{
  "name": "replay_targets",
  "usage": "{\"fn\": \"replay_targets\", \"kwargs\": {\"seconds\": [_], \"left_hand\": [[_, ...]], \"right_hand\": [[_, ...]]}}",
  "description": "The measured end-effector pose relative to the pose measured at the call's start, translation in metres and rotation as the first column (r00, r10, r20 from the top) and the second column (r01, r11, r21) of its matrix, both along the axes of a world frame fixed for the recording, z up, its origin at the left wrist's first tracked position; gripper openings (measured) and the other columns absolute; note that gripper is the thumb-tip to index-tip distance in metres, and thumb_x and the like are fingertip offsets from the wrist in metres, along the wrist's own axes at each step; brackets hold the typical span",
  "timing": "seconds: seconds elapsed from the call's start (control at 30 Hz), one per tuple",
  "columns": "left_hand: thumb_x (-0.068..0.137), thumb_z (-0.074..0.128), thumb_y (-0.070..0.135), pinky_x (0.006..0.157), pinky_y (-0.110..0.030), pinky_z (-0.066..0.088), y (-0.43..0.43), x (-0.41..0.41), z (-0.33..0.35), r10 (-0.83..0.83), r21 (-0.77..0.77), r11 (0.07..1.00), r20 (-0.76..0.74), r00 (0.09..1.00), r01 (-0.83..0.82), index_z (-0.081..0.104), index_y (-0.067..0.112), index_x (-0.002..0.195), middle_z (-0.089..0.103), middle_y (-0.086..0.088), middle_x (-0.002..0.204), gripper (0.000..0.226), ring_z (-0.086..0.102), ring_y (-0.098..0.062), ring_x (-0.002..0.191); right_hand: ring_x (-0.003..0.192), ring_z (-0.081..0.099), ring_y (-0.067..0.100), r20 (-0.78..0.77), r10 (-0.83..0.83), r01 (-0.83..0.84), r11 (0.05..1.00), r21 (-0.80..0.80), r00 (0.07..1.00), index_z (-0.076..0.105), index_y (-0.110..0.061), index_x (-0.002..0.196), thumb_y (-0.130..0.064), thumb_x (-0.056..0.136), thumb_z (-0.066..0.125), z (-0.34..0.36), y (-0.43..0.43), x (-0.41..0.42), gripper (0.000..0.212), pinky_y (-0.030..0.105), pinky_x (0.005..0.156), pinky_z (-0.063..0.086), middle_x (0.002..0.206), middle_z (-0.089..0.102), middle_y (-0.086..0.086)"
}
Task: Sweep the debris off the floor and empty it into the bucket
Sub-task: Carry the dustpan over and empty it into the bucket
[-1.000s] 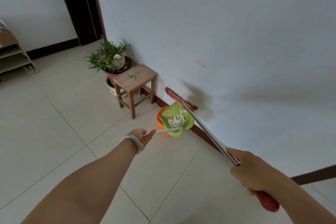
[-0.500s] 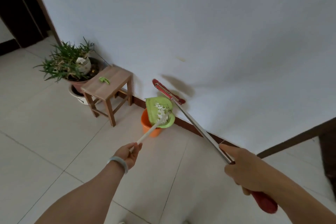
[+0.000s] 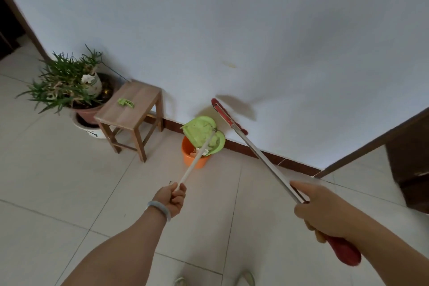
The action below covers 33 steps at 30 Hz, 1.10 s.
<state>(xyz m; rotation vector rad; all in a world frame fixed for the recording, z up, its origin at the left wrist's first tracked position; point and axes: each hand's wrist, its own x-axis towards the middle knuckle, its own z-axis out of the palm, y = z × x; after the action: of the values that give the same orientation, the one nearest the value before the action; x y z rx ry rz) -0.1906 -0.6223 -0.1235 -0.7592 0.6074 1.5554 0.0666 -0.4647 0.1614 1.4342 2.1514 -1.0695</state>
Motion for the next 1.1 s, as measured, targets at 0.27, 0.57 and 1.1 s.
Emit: {"fn": "replay_targets", "kwargs": {"seconds": [0.27,0.57,1.1], "left_hand": [[0.103,0.030,0.032,0.022,-0.014,0.022,-0.038,-0.002,-0.003,-0.033,0.022,0.999,0.024,0.999,0.033,0.047,0.007,0.079,0.047,0.002,0.053,0.039,0.027,-0.005,0.026],[0.102,0.030,0.033,0.022,-0.013,0.022,-0.052,-0.005,-0.006,0.002,0.041,0.999,0.052,0.999,-0.004,0.047,0.007,0.078,0.041,0.003,0.051,0.039,0.012,-0.001,0.042],[0.066,0.082,0.004,0.023,-0.016,0.026,-0.043,-0.007,0.011,-0.034,0.218,0.976,0.066,0.997,0.019,0.055,0.001,0.068,0.039,0.000,0.049,0.028,0.014,0.000,0.044]], "right_hand": [[0.038,0.046,0.011,-0.003,-0.071,0.071,0.992,-0.106,0.997,0.037,-0.022,0.148,-0.001,0.090,0.049,-0.024,-0.007,-0.026,0.062,0.021,0.042,0.044,0.068,0.055,0.012],[0.037,0.046,0.012,-0.021,-0.162,0.157,0.975,-0.158,0.987,0.034,-0.022,0.150,-0.001,0.090,0.050,-0.034,-0.007,-0.036,0.066,0.020,0.040,0.043,0.066,0.056,0.012],[0.036,0.045,0.013,-0.092,-0.277,0.248,0.938,-0.243,0.956,0.036,-0.019,0.148,0.002,0.089,0.051,-0.028,-0.002,-0.029,0.064,0.018,0.035,0.039,0.064,0.054,0.014]]}}
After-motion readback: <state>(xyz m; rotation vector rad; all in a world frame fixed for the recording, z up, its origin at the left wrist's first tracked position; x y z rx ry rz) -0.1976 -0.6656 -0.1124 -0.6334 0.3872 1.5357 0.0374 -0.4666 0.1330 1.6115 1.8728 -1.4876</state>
